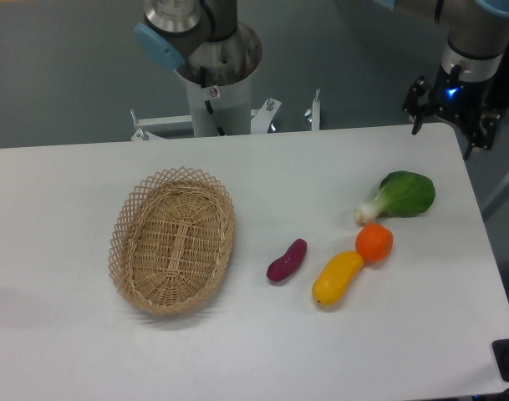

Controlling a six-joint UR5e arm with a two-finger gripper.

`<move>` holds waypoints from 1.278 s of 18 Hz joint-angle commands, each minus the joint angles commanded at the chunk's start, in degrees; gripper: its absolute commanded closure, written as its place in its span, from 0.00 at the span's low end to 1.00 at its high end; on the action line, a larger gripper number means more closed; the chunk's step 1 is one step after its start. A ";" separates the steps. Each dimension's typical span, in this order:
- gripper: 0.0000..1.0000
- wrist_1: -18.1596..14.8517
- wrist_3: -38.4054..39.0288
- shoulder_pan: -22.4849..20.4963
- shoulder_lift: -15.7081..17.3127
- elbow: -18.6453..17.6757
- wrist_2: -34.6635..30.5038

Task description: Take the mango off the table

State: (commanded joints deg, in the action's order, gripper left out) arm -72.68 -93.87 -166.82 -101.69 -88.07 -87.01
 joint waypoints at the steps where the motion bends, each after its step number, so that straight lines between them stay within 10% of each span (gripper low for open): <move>1: 0.00 0.00 0.00 0.18 0.00 -0.09 0.09; 16: 0.00 0.17 1.49 0.35 0.00 -1.76 3.25; 23: 0.00 3.32 14.22 5.70 1.23 -7.81 3.96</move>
State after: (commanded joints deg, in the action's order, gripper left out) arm -69.37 -79.65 -161.12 -100.46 -95.88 -83.06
